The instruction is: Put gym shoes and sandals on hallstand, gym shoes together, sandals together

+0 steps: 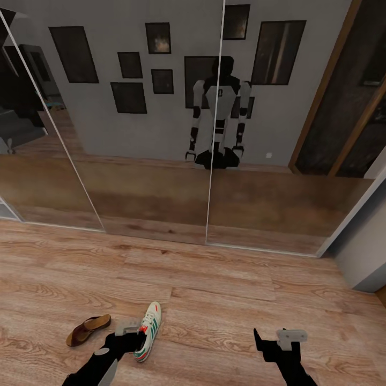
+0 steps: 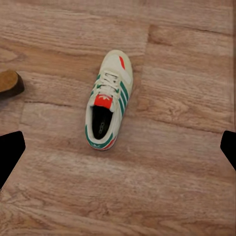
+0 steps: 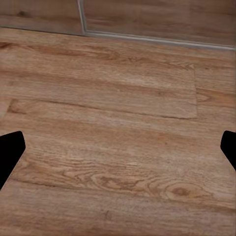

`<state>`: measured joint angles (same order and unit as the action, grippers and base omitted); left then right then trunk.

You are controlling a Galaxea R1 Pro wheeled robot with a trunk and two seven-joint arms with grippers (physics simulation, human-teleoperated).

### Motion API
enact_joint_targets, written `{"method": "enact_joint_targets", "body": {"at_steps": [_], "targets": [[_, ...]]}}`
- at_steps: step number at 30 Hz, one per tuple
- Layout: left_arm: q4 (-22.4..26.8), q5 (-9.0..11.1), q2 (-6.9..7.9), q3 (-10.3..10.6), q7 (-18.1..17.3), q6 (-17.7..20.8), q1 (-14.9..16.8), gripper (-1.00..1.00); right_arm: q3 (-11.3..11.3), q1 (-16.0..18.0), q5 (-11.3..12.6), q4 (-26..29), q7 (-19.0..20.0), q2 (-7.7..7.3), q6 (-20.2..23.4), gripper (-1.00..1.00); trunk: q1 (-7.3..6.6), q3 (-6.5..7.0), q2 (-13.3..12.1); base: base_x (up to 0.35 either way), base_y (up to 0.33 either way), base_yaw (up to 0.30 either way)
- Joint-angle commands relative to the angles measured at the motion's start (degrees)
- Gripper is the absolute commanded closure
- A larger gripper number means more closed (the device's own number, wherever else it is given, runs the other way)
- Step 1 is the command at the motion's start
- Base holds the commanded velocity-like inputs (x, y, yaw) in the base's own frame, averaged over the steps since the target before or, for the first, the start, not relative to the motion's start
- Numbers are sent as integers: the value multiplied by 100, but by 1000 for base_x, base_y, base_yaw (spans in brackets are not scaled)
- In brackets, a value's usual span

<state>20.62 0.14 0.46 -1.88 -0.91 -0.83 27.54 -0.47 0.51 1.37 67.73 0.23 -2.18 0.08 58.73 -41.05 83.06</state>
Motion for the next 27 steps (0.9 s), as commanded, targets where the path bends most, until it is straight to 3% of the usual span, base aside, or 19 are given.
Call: {"method": "enact_joint_targets", "body": {"at_steps": [1, 15, 27], "targets": [[-1, 4, 2, 5, -11, 10, 32, -100, 1, 2, 16, 41, 4, -1, 52, -100, 0, -4, 2, 0, 0, 0], [58, 3, -13, 160, 8, 57, 144, -100, -87, -3, 11, 60, 12, -91, 251, -100, 0, -4, 2, 9, 0, 0], [257, 7, -18, 178, 23, 85, 146, -100, -249, -5, 40, -261, 4, -205, 251, -100, 0, -4, 2, 186, 0, 0]]}}
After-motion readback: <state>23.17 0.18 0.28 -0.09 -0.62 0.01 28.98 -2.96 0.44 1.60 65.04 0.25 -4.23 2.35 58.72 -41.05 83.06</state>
